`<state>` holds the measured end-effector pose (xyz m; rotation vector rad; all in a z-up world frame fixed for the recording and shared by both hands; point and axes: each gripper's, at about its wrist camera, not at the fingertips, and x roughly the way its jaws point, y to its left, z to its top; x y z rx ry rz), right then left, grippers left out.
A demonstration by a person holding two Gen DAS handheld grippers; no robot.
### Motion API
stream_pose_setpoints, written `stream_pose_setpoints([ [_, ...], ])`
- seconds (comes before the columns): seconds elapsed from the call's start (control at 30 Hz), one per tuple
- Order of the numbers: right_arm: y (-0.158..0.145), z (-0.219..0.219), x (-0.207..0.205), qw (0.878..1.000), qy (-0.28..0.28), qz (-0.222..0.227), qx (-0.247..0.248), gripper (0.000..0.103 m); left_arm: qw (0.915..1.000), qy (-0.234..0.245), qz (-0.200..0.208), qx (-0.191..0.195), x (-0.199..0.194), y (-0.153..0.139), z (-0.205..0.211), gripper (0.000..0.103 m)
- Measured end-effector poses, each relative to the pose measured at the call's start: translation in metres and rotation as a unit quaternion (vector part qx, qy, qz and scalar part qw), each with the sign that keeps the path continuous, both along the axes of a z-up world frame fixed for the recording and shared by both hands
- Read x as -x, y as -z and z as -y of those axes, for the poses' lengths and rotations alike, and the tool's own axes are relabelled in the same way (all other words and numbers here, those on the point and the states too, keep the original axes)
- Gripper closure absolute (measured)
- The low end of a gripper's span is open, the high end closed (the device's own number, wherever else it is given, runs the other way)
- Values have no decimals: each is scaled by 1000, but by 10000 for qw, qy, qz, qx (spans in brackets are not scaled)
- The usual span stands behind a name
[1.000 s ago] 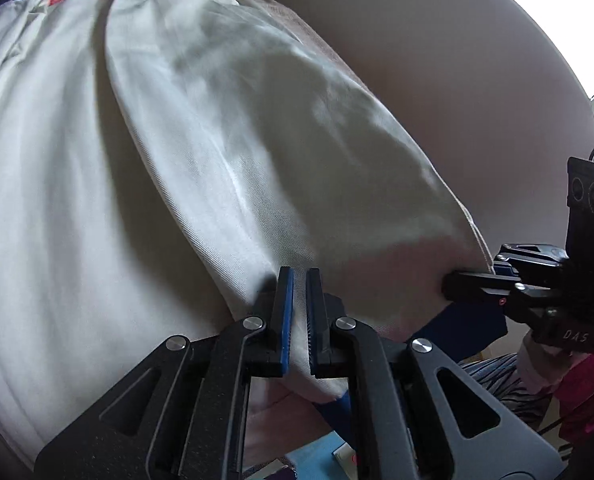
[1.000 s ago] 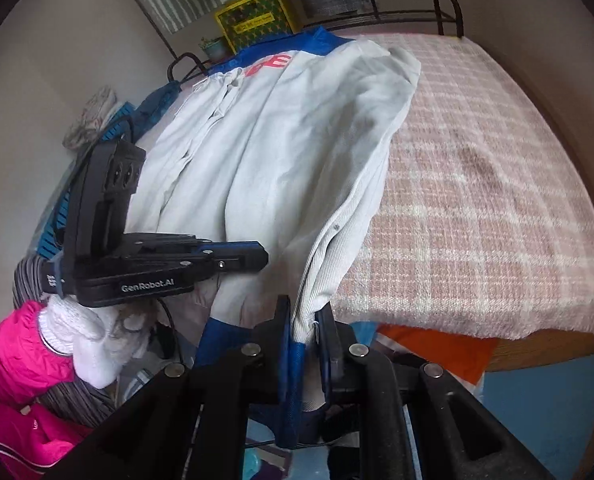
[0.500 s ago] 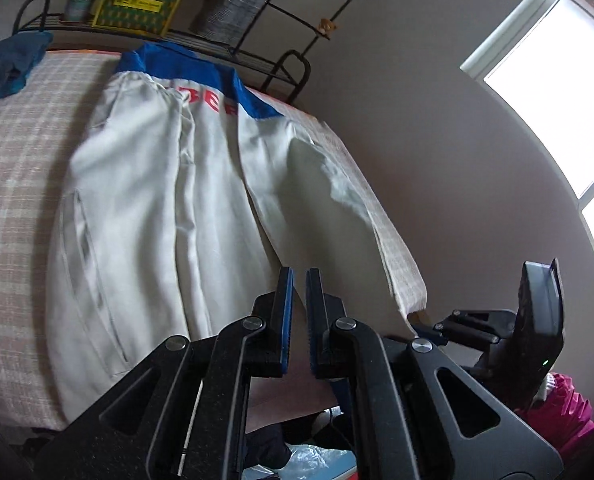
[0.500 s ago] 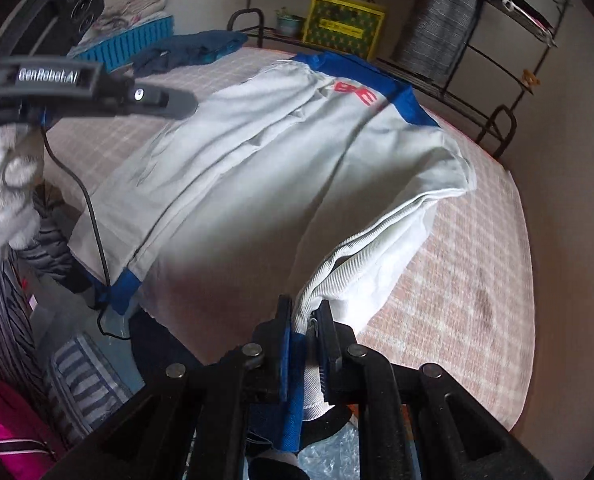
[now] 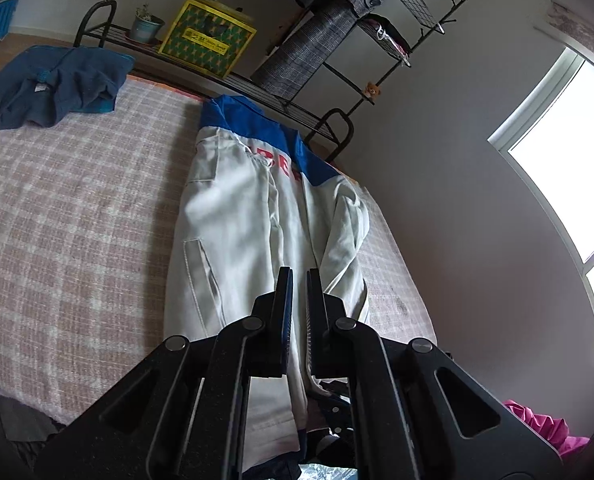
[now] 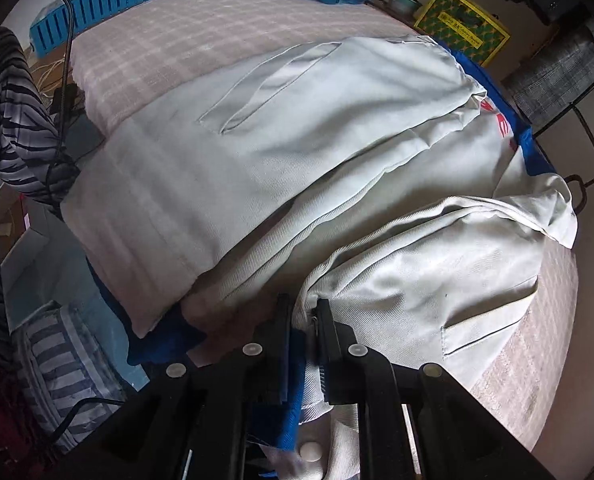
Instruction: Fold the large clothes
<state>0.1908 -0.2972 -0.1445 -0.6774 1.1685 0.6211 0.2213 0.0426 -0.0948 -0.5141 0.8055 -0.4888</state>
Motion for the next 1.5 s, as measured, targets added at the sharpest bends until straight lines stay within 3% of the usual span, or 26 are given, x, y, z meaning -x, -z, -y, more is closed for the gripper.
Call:
stream_pose_setpoints([
  [0.2,-28,27,1,9957,121,-496,-777,67,9999,54,-23,-118,-17,-1,-3,100],
  [0.4,-71,78,-27,9792,881,-464,-1766,67,9972,436,-106,-601,-40,3,30,100],
  [0.53,-82,123,-67,9600,1731,-76,-2198,61,9929,796,-168,-872,-53,8,56,100],
  [0.7,-78,183,-123,9257,2727,197,-2615,60,9894,1056,-125,-993,-68,6,79,100],
  [0.77,-71,206,-147,9069,3105,196,-2841,48,9888,1098,-107,-1010,-75,7,84,100],
  [0.8,-67,217,-158,8973,3244,210,-2987,36,9888,1115,-108,-987,-77,8,85,100],
  [0.83,-64,227,-168,8876,3386,242,-3113,34,9888,1135,-109,-958,-80,10,87,100],
  [1.13,3,281,-251,8109,4317,-234,-3944,34,9862,1290,-452,-929,-100,34,100,100],
  [1.27,37,296,-280,7715,4671,-444,-4297,34,9845,1417,-437,-932,-103,34,108,100],
  [1.4,61,307,-299,7206,4912,-642,-4852,35,9835,1471,-477,-942,-108,36,113,100],
  [1.47,61,306,-306,7128,4844,-695,-5024,42,9838,1451,-512,-915,-110,36,112,100],
  [1.5,57,302,-310,7168,4763,-698,-5045,54,9840,1446,-527,-894,-111,36,111,100],
])
